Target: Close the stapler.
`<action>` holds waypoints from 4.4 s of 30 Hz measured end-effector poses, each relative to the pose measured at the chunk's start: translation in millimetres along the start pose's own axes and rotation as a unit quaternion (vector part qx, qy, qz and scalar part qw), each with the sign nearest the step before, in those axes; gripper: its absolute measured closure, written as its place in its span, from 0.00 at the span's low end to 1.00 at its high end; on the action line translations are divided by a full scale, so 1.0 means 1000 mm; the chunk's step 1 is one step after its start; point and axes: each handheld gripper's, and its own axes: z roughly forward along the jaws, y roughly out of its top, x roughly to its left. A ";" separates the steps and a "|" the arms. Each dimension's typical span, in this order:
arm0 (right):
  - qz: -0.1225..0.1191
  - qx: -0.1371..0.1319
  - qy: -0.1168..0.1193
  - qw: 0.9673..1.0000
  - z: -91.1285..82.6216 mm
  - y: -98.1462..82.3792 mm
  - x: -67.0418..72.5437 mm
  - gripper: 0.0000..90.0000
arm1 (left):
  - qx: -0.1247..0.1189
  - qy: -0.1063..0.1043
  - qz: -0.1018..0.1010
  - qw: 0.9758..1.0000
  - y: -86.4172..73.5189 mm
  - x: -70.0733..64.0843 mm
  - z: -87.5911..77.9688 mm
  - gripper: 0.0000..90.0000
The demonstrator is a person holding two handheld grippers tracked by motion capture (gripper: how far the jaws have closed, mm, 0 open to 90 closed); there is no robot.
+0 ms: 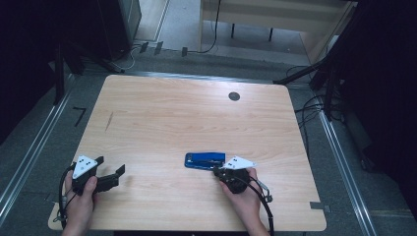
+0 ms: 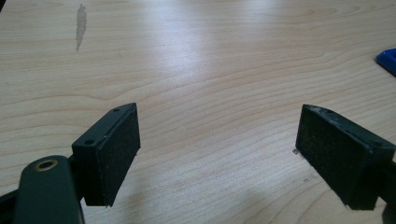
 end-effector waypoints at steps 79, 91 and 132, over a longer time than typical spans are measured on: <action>0.074 -0.095 -0.088 0.989 -0.134 -0.048 -0.076 0.00 | -0.002 -0.004 0.001 1.000 0.000 0.000 0.000 0.16; 0.086 -0.109 -0.112 0.984 -0.156 -0.065 -0.095 0.00 | -0.002 -0.004 0.001 1.000 0.000 0.000 0.000 0.16; 0.144 -0.146 -0.134 0.970 -0.182 -0.116 -0.147 0.00 | 0.001 -0.001 0.003 1.000 0.000 -0.001 0.000 0.16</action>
